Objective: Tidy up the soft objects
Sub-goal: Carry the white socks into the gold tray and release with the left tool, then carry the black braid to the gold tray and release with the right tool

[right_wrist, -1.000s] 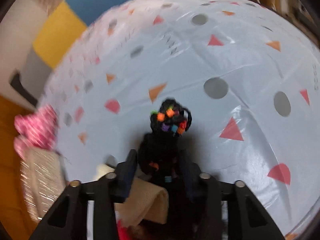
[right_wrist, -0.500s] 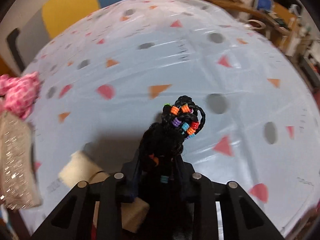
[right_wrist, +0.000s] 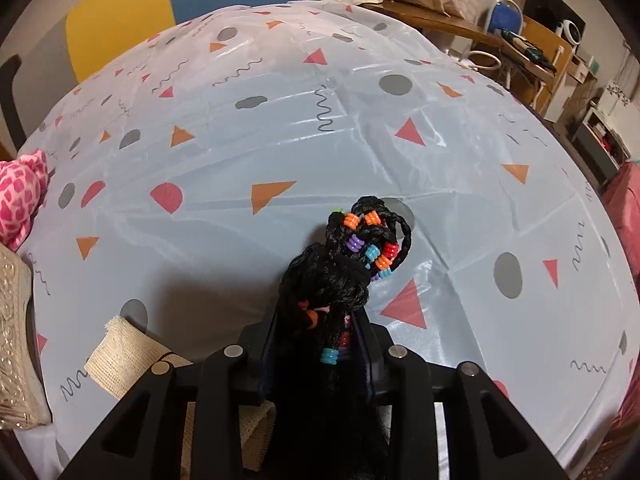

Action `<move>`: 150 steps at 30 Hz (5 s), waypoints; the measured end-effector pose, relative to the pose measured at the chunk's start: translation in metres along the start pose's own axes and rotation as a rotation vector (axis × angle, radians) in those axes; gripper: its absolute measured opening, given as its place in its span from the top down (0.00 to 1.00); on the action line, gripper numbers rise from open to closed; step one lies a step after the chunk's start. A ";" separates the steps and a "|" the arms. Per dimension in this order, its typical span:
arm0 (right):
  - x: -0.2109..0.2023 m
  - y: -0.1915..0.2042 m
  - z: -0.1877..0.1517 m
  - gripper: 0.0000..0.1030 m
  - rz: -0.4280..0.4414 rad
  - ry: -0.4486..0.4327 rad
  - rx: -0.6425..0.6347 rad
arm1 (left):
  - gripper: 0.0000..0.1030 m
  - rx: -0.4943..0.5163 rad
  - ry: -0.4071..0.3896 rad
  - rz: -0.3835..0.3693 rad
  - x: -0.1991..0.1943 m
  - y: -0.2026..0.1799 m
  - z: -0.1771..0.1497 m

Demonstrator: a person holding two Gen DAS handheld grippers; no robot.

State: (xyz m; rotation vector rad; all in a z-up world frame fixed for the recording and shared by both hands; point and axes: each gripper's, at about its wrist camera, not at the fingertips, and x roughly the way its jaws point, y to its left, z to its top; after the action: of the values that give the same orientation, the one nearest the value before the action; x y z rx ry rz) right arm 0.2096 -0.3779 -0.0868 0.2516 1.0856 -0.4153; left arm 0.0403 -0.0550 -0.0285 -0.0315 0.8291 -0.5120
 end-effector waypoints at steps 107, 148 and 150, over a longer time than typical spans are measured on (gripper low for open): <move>-0.235 0.100 -0.057 0.71 0.330 -0.487 -0.377 | 0.33 -0.464 -0.217 0.606 -0.165 0.194 -0.077; -0.185 0.387 -0.250 0.71 0.669 -0.036 -0.895 | 0.32 -0.530 -0.276 0.658 -0.194 0.210 -0.084; -0.169 0.394 -0.254 0.71 0.640 0.007 -0.900 | 0.32 -0.534 -0.267 0.657 -0.192 0.211 -0.085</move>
State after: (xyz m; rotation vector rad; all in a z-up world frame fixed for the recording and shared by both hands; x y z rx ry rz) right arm 0.1137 0.1095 -0.0514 -0.2068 1.0366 0.6497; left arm -0.0389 0.2309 0.0003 -0.3015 0.6444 0.3358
